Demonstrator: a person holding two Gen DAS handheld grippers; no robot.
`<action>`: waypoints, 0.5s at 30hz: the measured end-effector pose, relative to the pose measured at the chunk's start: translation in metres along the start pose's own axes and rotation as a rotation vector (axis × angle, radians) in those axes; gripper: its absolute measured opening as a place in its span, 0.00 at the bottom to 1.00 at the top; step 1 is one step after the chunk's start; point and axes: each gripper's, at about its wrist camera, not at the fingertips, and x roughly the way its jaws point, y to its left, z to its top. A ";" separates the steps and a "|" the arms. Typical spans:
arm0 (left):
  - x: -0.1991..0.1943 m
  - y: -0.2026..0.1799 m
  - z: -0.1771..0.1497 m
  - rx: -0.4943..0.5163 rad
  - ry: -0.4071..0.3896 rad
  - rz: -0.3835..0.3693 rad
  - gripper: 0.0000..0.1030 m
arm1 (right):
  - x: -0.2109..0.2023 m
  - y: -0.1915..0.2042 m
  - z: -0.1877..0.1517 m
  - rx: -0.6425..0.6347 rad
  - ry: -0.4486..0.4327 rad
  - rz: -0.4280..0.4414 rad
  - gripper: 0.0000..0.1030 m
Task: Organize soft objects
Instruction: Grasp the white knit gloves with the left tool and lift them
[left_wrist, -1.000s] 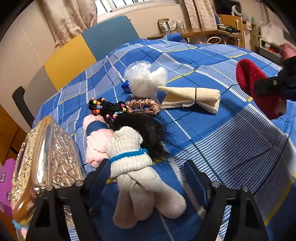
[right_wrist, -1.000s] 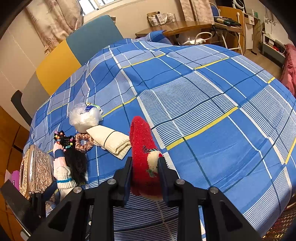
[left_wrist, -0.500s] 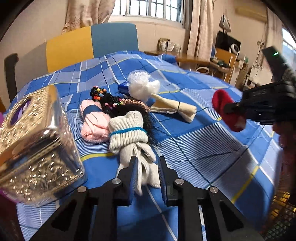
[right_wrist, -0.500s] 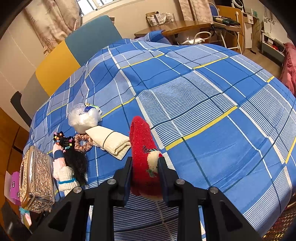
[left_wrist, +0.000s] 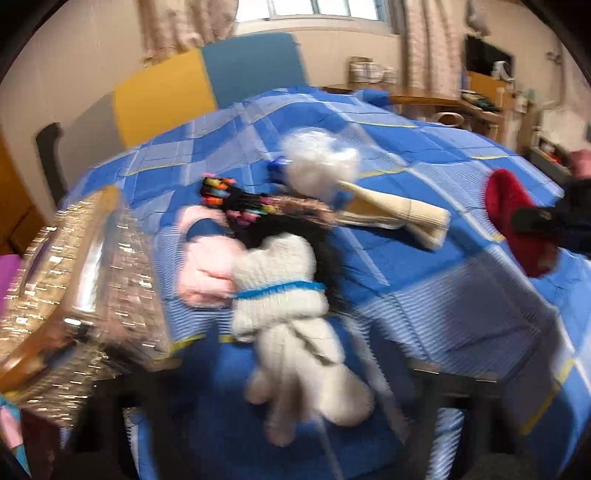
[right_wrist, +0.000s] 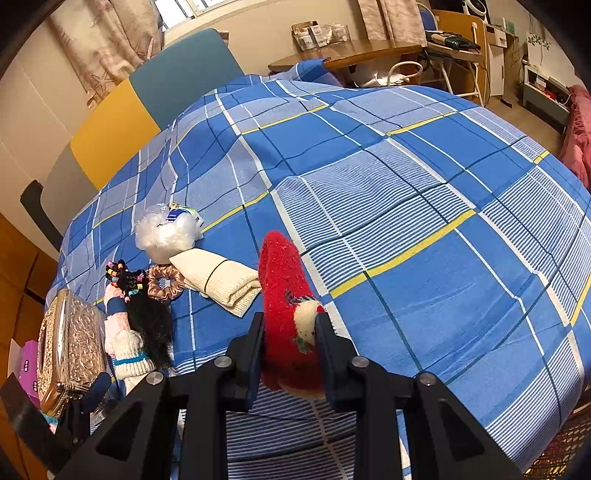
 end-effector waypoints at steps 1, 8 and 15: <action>0.001 0.002 -0.002 0.005 0.007 -0.003 0.39 | 0.000 -0.001 0.000 0.003 0.001 0.001 0.25; -0.024 0.026 -0.017 -0.090 -0.010 -0.144 0.19 | -0.002 -0.001 -0.001 0.011 -0.007 0.004 0.25; -0.046 0.024 -0.039 -0.086 0.014 -0.236 0.43 | -0.003 -0.002 -0.001 0.013 -0.009 0.006 0.25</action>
